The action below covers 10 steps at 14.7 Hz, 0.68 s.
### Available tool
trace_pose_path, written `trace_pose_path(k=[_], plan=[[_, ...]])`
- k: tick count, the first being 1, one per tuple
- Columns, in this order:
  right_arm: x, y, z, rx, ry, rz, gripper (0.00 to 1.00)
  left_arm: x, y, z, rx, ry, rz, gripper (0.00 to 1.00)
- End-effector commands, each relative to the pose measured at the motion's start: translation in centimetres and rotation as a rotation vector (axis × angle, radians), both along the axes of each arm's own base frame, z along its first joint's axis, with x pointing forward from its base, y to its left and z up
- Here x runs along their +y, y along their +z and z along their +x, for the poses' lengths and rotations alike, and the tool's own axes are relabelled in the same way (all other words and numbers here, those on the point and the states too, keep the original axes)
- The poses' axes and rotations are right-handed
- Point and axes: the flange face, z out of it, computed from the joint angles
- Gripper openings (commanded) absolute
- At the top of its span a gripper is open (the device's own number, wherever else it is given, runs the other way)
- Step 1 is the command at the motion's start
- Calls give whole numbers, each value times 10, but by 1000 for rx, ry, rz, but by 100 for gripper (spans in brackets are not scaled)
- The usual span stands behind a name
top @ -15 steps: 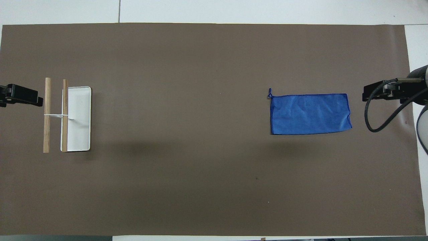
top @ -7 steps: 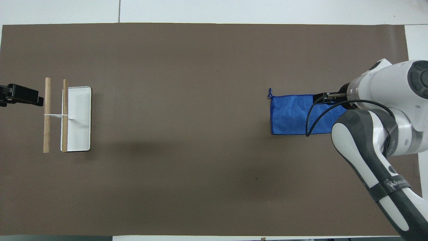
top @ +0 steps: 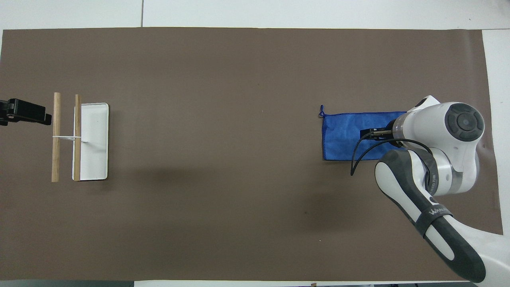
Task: Right arm passes towel to left arm to hang
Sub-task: 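Reach the right gripper to the blue towel and grasp its edge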
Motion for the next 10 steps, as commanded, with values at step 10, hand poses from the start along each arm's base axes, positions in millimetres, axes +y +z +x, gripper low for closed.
trace_pose_path(k=[10], plan=[[2,-33,4,2,67,3,60,-3,3,-6,-15,5,21,100]])
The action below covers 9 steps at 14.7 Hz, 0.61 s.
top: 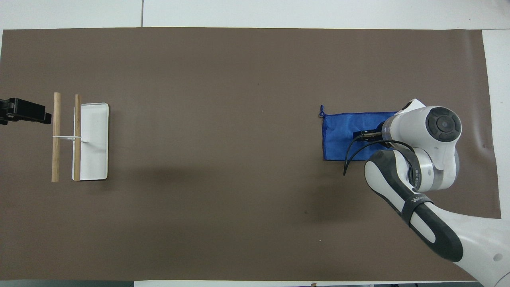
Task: Right arm passes towel to left arm to hang
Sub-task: 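Reach the right gripper to the blue towel and grasp its edge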
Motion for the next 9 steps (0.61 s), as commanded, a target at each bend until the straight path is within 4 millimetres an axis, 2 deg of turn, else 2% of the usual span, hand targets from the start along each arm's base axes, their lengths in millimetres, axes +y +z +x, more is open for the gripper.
trace_pose_path(k=[1,2,3,6,8,9], plan=[[0,-3,-2,10,35,7,40,-2,3,-6,-13,7,21,100],[0,-3,-2,18,35,6,12,-3,3,-6,-13,6,21,100],[0,-2,-2,18,35,6,0,-3,2,-6,-12,5,21,100],[4,0,0,27,37,8,0,-3,3,-6,-15,6,21,100],[10,18,7,44,42,11,0,-3,2,-6,-12,7,21,100],[16,34,14,60,48,13,0,-3,2,-6,-13,7,21,100]])
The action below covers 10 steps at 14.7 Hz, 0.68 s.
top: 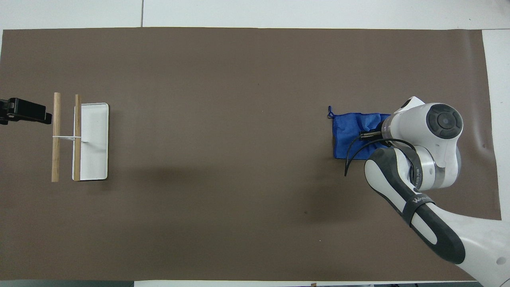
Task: Right arm passes towel to left arm to hang
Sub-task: 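Lift the towel with the right gripper toward the left gripper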
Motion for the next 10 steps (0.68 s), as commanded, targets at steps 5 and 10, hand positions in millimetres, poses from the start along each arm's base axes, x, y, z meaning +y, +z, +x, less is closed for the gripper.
trace_pose_path(k=[5,10], plan=[[38,122,42,80,-62,123,0,-3,2,-6,-12,7,21,100],[119,228,59,45,-272,357,0,-3,3,-5,-16,9,21,100]])
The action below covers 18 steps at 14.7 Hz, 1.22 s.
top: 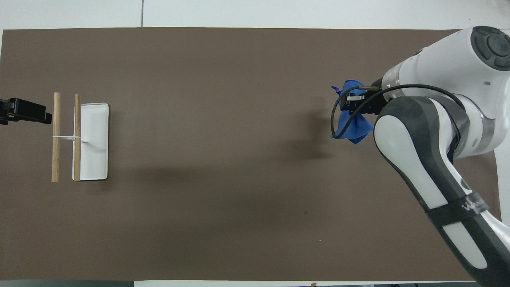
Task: Right arm passes towel to left arm to hang
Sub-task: 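Lift the towel with the right gripper toward the left gripper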
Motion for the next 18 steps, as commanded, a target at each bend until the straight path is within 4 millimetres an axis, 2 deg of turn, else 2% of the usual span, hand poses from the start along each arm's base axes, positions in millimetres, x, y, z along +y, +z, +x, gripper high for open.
trace_pose_path(k=[1,4,6,7,11,13,14,16,18], plan=[[43,36,12,11,-134,158,0,-2,3,-5,-16,9,21,100],[94,63,24,-38,-320,365,0,-12,2,-6,-13,-5,21,100],[138,68,18,-56,-446,495,0,-16,0,-6,-10,-11,19,100],[157,63,16,-40,-502,532,0,-16,-1,-6,-10,-13,21,100],[218,78,-9,21,-674,708,0,-20,0,-3,-32,16,11,100],[229,73,-14,47,-720,725,0,-36,-2,-4,-21,91,-18,100],[229,76,-13,49,-745,738,0,-41,-4,-3,-10,141,-53,100],[241,84,-20,45,-785,780,0,-49,-8,-1,20,256,-135,100],[249,86,-25,43,-800,798,0,-58,-9,1,55,433,-220,100]])
